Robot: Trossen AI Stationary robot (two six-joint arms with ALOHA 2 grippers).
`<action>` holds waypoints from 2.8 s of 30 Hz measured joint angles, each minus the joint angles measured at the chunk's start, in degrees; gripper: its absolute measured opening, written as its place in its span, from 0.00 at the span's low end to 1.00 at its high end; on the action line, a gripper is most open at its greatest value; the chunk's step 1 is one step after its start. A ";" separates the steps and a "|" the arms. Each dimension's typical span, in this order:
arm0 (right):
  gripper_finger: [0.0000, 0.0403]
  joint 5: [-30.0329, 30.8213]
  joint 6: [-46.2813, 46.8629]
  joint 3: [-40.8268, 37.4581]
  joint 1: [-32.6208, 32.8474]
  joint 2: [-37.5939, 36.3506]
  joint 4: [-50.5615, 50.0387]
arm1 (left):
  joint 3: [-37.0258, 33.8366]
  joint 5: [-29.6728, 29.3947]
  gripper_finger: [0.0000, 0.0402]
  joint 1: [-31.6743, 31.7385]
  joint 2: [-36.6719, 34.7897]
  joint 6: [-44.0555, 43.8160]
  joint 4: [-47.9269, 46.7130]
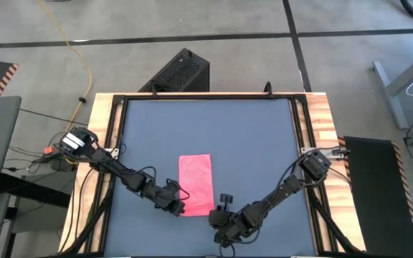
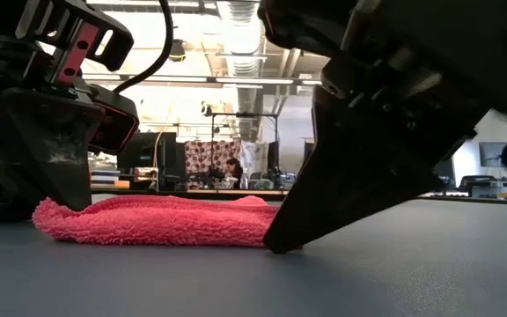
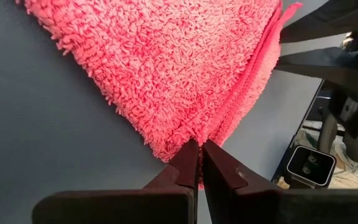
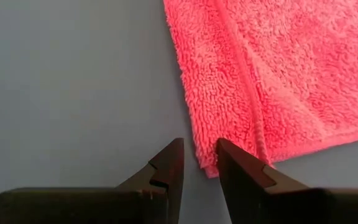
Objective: Roll towel
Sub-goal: Roll the pink towel
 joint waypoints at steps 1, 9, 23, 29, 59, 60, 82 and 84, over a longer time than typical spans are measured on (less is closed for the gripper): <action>0.30 0.37 -0.06 0.02 0.02 0.04 -0.11 | -0.04 -0.06 0.00 0.00 0.00 0.00 0.36; 0.30 0.55 -0.96 0.02 -1.05 0.05 -0.52 | -0.04 0.01 0.00 0.00 0.00 0.00 1.45; 0.24 1.10 -1.11 0.02 -3.29 0.11 -1.08 | 0.01 0.43 0.00 0.00 0.00 -0.10 1.54; 0.05 -0.20 -1.09 0.00 -3.65 0.16 -1.17 | 0.02 0.89 0.00 0.00 0.00 -0.11 1.60; 0.03 -18.26 13.05 0.83 -2.78 -1.29 -4.26 | 0.22 -2.05 0.00 -0.74 -0.09 8.25 -0.96; 0.03 -18.25 13.03 0.89 -2.80 -1.29 -4.30 | 0.22 -1.81 0.00 -0.74 -0.09 8.46 -1.01; 0.03 -26.67 16.94 0.77 -5.59 -2.79 -3.12 | 0.99 -1.94 0.00 -0.73 -0.04 12.67 -3.56; 0.03 -27.01 17.09 0.79 -5.85 -2.84 -3.15 | 1.79 -1.41 0.00 -0.74 0.04 14.81 -4.41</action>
